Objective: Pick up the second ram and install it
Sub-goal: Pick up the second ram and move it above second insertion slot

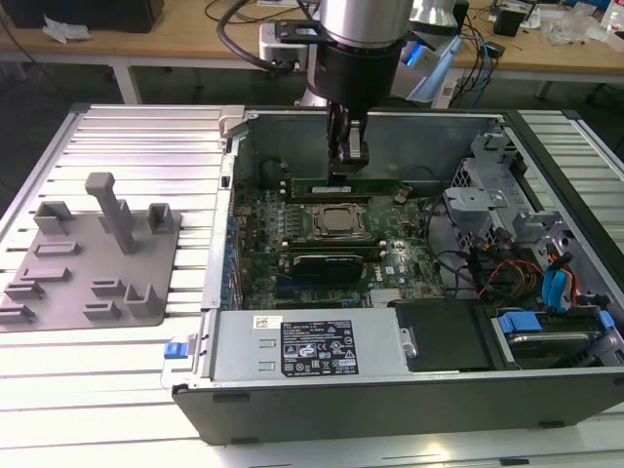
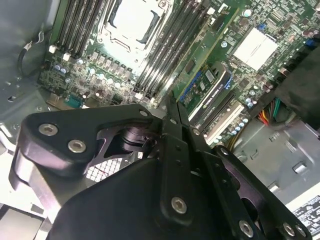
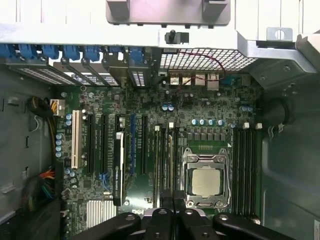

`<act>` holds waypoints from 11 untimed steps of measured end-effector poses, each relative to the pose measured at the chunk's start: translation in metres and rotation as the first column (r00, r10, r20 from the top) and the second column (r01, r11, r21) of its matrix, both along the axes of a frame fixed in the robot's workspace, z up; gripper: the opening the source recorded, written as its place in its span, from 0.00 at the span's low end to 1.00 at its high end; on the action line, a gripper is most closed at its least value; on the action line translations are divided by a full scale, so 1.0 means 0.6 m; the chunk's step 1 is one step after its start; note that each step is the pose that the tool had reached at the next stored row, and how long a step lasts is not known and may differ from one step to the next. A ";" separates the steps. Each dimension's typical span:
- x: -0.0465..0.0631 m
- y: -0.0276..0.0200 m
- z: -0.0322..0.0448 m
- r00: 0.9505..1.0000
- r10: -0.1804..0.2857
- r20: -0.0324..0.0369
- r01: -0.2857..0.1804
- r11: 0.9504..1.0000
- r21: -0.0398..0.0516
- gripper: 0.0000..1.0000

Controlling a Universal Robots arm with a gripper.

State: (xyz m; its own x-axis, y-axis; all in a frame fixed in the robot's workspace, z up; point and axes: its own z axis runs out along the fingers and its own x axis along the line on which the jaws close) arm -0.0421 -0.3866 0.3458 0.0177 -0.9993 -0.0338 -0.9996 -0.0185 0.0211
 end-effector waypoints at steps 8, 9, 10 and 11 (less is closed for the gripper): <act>-0.002 0.0024 -0.020 1.000 0.000 0.000 0.000 1.000 0.018 0.09; -0.002 0.0031 -0.023 1.000 0.000 0.000 0.000 1.000 0.020 0.09; -0.002 0.0035 -0.025 1.000 0.000 0.000 0.000 1.000 0.021 0.09; -0.002 0.0042 -0.031 1.000 0.000 0.000 0.000 1.000 0.022 0.09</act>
